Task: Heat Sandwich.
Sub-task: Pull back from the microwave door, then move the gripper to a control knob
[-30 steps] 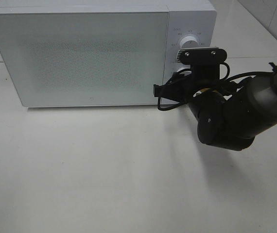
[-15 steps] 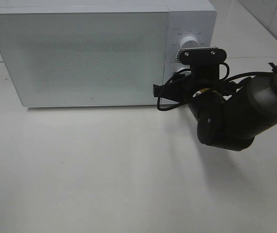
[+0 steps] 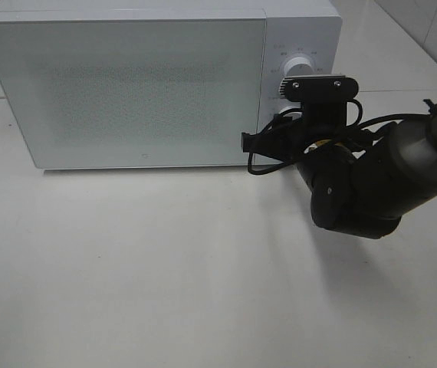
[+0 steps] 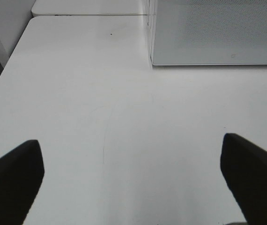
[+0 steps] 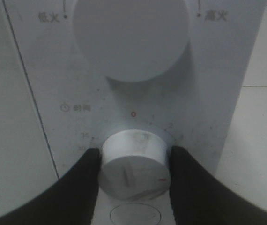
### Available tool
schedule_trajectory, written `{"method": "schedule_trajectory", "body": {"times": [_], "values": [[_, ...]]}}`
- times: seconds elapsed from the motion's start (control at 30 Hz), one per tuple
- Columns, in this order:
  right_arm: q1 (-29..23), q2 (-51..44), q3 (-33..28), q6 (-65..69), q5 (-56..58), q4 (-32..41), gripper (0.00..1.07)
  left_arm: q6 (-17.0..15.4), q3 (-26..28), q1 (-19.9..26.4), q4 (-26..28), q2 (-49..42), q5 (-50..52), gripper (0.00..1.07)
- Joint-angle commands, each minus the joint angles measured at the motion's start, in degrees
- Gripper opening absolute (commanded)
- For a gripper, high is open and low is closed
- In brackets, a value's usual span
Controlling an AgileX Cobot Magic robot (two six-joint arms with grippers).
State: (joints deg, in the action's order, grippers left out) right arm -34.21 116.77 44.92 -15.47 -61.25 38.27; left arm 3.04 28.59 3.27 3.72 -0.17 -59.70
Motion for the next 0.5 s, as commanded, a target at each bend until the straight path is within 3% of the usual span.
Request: {"method": "schedule_trajectory", "body": {"times": [0.03, 0.37, 0.5], "values": [[0.29, -0.11, 0.52, 0.8, -2.81, -0.29, 0.2, 0.17, -0.23, -0.4, 0.23, -1.55, 0.34, 0.97], [0.29, -0.11, 0.52, 9.85, -4.7, -0.34, 0.16, 0.17, -0.23, -0.4, 0.23, -1.55, 0.34, 0.97], [0.29, -0.11, 0.52, 21.54, -6.19, -2.29, 0.17, 0.17, -0.23, -0.4, 0.23, -1.55, 0.34, 0.97]]}}
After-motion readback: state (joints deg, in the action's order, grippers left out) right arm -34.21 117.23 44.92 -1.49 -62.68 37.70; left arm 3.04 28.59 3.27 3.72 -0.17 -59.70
